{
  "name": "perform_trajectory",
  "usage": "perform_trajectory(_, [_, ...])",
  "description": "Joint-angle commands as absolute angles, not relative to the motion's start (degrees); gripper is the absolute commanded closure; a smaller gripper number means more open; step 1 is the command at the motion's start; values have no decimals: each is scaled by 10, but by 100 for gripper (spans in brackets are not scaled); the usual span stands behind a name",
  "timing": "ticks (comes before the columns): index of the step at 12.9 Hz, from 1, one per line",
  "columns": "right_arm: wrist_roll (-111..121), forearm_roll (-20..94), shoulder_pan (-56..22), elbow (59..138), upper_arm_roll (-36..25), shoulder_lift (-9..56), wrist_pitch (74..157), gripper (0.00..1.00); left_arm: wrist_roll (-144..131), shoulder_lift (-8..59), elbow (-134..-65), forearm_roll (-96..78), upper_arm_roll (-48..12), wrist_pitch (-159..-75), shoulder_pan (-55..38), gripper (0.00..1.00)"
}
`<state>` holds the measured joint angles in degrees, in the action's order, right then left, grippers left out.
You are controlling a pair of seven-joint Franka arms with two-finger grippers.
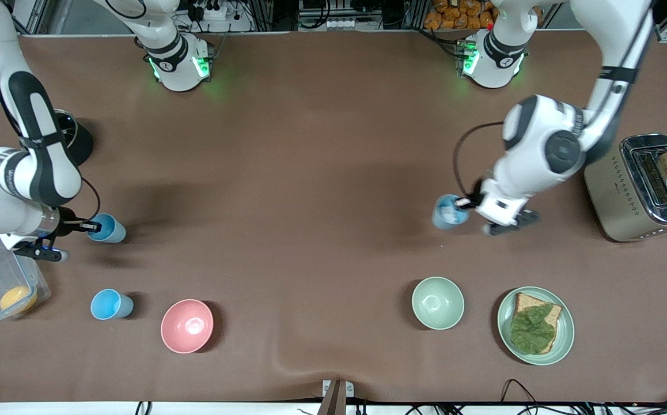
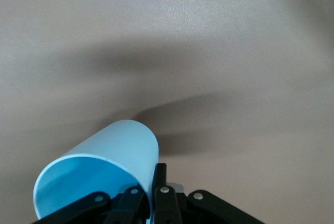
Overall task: Stack blue cups with both arms
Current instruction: 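Carry the tissue cup inward with the left gripper while the right gripper lifts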
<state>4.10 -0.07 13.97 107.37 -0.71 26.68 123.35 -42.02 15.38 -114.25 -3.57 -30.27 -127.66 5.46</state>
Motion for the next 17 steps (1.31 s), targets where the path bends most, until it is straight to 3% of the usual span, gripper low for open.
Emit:
perform_trajectory(1, [49, 7, 141, 1084, 0, 215, 1174, 100, -532, 172, -1104, -47, -324, -1277, 3, 100])
perform_trajectory(7, [48, 78, 130, 1054, 24, 128, 978, 100, -724, 233, -1113, -26, -320, -1403, -116, 100])
perform_trajectory(10, [38, 114, 110, 1010, 33, 78, 879, 100, -818, 280, -1106, 99, -322, -1412, -134, 100])
perform_trajectory(13, [28, 141, 97, 977, 34, 55, 835, 100, -905, 322, -1098, 154, -321, -1455, -159, 100])
perform_trajectory(17, [-99, 162, 31, 954, 41, 58, 840, 100, -961, 352, -1094, 194, -321, -1499, -174, 100])
